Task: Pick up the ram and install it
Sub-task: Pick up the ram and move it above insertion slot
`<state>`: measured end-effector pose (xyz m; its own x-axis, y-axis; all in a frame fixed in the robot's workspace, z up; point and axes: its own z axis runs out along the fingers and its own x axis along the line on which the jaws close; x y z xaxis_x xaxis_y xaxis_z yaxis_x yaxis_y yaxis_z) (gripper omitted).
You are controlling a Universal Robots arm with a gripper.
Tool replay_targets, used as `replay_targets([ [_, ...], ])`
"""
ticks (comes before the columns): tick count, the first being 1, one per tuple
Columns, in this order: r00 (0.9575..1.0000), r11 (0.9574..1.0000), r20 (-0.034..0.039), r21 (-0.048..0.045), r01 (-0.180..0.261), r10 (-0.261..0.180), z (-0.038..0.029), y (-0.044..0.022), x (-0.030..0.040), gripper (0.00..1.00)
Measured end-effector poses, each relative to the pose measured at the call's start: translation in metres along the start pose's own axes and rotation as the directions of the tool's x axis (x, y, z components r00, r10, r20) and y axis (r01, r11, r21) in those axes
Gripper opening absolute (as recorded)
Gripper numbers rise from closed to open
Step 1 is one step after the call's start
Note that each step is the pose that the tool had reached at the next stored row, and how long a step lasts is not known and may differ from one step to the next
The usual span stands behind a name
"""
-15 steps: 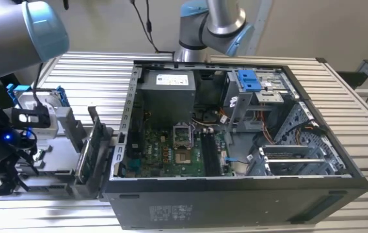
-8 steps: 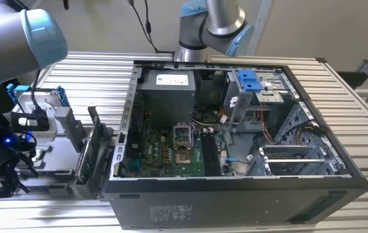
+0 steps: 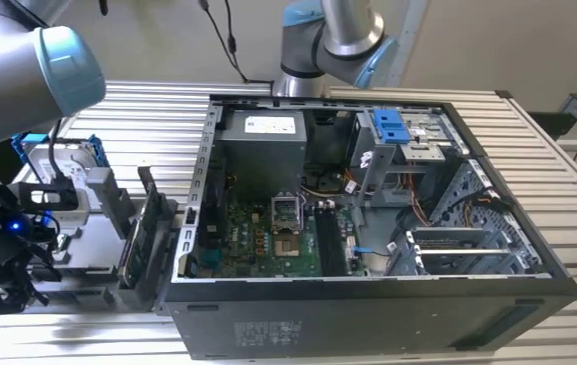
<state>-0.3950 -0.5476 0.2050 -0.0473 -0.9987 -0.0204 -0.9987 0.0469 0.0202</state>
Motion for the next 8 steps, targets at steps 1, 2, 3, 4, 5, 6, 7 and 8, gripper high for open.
replay_targets([
  [1,1.0000,1.0000,0.0003,0.0012,0.003,-0.003,0.0013,0.0004,0.0000,0.42],
  [2,1.0000,1.0000,0.0005,0.0026,0.006,-0.006,0.0025,0.0007,0.0000,0.42],
  [3,1.0000,0.9999,0.0010,0.0039,0.009,-0.009,0.0037,0.0010,0.0000,0.42],
  [4,0.9999,0.9999,0.0012,0.0047,0.011,-0.011,0.0046,0.0012,0.0001,0.42],
  [5,0.9999,0.9999,0.0012,0.0054,0.013,-0.013,0.0053,0.0014,0.0000,0.42],
  [6,0.9999,0.9999,0.0013,0.0059,0.014,-0.014,0.0059,0.0015,0.0000,0.42],
  [7,0.9999,0.9999,0.0011,0.0059,0.015,-0.015,0.0060,0.0015,0.0000,0.42],
  [8,0.9999,0.9999,0.0010,0.0059,0.015,-0.015,0.0060,0.0015,0.0000,0.42],
])
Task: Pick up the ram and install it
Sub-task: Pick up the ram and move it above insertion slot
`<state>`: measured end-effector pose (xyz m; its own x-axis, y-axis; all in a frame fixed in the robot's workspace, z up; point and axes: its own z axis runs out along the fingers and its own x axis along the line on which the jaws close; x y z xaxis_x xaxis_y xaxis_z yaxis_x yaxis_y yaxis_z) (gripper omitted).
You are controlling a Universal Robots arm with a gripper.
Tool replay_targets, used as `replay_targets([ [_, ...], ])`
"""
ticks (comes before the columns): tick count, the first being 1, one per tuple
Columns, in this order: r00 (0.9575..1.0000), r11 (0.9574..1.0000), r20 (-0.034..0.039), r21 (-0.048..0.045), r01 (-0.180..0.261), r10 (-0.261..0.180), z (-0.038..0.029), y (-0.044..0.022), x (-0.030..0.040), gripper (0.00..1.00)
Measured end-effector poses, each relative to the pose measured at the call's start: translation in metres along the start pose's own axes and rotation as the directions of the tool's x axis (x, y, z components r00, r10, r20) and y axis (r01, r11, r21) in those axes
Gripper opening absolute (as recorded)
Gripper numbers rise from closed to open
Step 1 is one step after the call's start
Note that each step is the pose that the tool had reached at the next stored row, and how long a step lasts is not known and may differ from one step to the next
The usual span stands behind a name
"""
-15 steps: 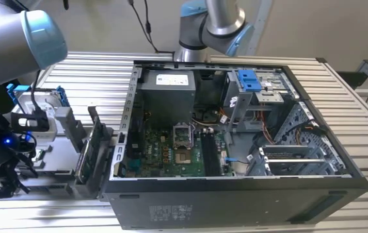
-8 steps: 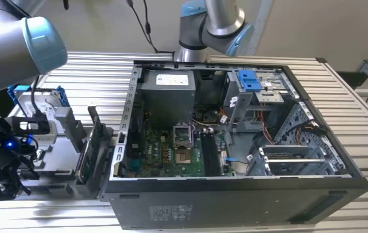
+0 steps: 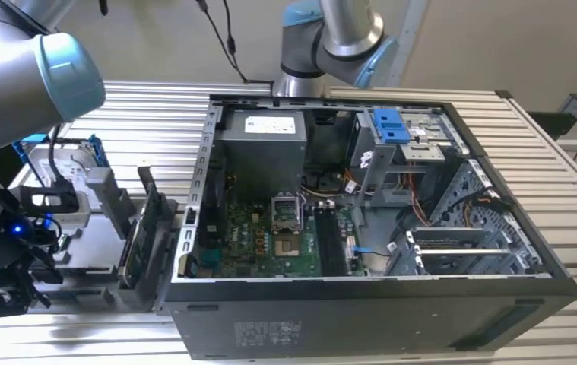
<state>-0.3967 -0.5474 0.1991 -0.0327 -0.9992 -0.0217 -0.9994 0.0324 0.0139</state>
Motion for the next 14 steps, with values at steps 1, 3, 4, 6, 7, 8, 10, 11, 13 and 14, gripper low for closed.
replay_targets([
  [1,1.0000,1.0000,0.0000,0.0000,0.000,0.000,0.0000,0.0000,0.0000,0.42],
  [3,1.0000,1.0000,0.0001,0.0001,0.000,0.000,0.0001,0.0000,0.0000,0.42],
  [4,1.0000,1.0000,0.0002,0.0002,0.000,0.000,0.0002,0.0000,0.0000,0.42],
  [6,1.0000,1.0000,0.0001,0.0001,0.000,0.000,0.0001,0.0000,0.0000,0.42],
  [7,1.0000,1.0000,0.0001,0.0002,0.001,-0.001,0.0002,0.0000,0.0000,0.42],
  [8,1.0000,1.0000,0.0001,0.0001,0.001,-0.001,0.0001,0.0000,0.0000,0.42],
  [10,1.0000,1.0000,0.0001,0.0001,0.001,-0.001,0.0001,0.0000,0.0000,0.34],
  [11,1.0000,1.0000,0.0002,0.0002,0.001,-0.001,0.0002,0.0000,0.0000,0.27],
  [13,1.0000,1.0000,0.0002,0.0002,0.001,-0.001,0.0002,0.0000,0.0000,0.21],
  [14,1.0000,1.0000,0.0000,0.0001,0.001,-0.001,0.0001,0.0000,0.0000,0.15],
])
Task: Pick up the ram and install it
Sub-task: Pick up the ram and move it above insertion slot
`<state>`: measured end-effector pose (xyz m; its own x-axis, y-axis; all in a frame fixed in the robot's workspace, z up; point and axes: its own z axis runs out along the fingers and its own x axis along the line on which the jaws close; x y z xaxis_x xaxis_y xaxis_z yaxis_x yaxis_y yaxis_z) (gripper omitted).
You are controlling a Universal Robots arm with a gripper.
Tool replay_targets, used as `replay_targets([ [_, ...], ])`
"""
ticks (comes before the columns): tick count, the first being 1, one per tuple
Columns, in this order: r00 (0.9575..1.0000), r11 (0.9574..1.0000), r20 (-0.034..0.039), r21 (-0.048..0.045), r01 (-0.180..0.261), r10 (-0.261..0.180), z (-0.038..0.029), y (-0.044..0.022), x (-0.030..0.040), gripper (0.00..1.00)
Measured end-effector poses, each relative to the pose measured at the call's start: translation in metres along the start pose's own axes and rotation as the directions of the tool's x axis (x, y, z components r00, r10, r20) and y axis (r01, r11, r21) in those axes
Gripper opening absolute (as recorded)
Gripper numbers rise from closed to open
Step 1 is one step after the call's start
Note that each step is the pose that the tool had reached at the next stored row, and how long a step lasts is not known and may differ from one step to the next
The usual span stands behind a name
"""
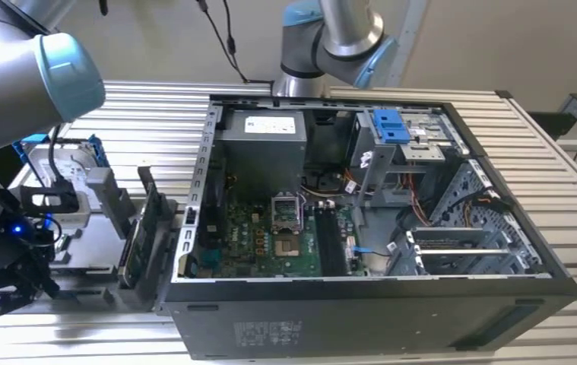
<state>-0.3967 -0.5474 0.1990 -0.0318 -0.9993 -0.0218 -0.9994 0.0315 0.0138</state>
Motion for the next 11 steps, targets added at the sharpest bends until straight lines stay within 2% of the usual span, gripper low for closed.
replay_targets([
  [11,1.0000,1.0000,0.0001,0.0000,0.001,-0.001,0.0000,0.0000,0.0000,0.14],
])
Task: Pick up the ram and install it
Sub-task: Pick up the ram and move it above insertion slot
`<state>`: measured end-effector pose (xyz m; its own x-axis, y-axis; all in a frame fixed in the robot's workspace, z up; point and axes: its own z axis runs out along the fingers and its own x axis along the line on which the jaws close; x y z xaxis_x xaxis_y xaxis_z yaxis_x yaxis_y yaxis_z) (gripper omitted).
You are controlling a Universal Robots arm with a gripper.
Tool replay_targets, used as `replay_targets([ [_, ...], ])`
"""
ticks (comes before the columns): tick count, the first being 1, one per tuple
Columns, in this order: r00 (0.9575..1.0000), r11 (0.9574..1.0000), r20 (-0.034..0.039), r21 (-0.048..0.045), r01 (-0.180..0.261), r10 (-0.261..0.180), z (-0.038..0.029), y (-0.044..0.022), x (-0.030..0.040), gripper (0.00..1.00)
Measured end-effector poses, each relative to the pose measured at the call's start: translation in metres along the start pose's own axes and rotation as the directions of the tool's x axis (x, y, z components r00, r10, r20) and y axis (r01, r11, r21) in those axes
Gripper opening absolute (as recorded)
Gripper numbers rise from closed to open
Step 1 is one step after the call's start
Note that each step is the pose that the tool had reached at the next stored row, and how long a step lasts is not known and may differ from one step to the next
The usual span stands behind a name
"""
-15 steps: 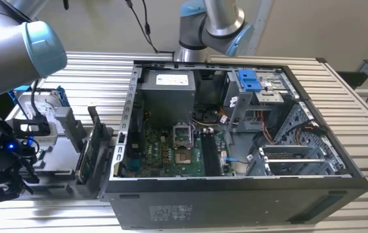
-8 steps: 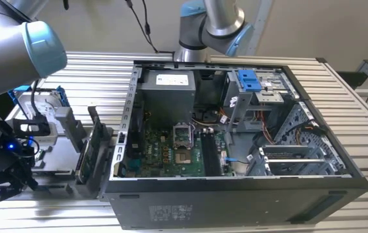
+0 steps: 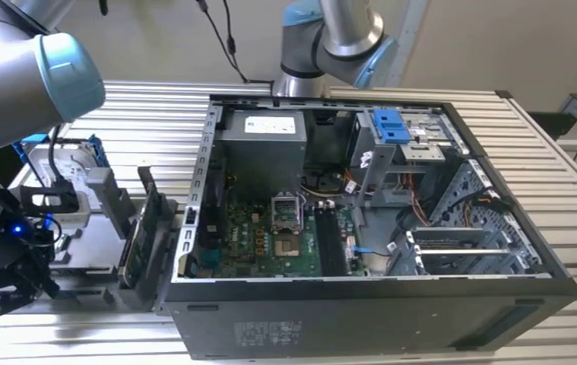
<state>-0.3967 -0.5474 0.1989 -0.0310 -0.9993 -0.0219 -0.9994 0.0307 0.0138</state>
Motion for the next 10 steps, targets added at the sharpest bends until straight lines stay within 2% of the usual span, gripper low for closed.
replay_targets([
  [5,1.0000,1.0000,0.0001,0.0001,0.000,0.000,-0.0003,0.0000,0.0000,0.14],
  [10,1.0000,1.0000,0.0000,0.0000,0.000,0.000,-0.0060,0.0001,-0.0001,0.14],
])
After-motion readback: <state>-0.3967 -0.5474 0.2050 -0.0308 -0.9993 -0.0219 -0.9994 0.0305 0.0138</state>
